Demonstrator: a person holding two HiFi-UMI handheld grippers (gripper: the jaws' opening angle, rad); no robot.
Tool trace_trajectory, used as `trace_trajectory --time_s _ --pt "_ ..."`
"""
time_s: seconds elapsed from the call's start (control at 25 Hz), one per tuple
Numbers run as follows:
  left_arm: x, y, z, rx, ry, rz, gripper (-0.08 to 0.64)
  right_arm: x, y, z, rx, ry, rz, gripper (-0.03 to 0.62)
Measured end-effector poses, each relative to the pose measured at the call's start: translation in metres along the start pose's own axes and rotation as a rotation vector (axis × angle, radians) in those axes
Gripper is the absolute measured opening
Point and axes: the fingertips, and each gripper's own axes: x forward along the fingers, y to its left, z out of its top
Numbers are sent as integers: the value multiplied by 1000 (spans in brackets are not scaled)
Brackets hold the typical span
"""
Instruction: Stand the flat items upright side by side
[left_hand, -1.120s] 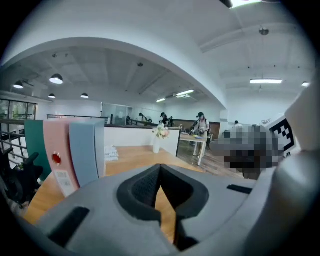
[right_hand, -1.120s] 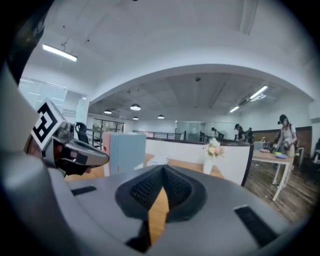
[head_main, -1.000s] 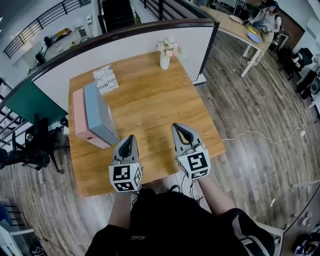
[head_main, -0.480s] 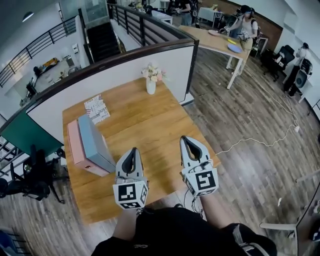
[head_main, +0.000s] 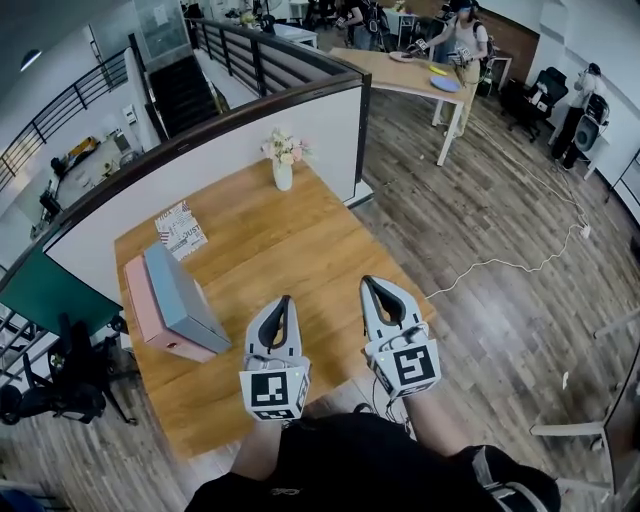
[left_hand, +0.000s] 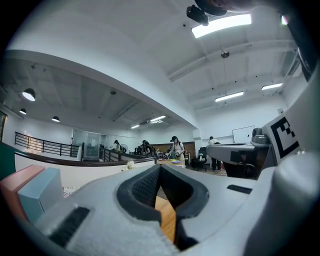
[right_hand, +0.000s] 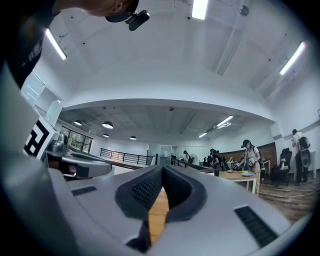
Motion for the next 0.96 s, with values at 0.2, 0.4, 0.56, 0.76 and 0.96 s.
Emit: trace_trajectory --time_s 0.2,0.4,0.56,0.76,0.96 --pt "3 -10 -2 -14 15 -24 -2 -5 4 4 -15 4 1 5" --pt "8 -14 -3 -18 12 -36 -2 -17 -7 4 -19 23 -28 5" --pt "10 -18 -8 -19 23 -48 -2 -27 -19 9 -31 22 -61 5" --pt "12 -40 -6 -26 16 -92 -2 -42 -34 7 -33 29 -102 5" --pt "18 -62 -5 -30 11 -136 -2 -51 -40 4 -35 37 -113 5"
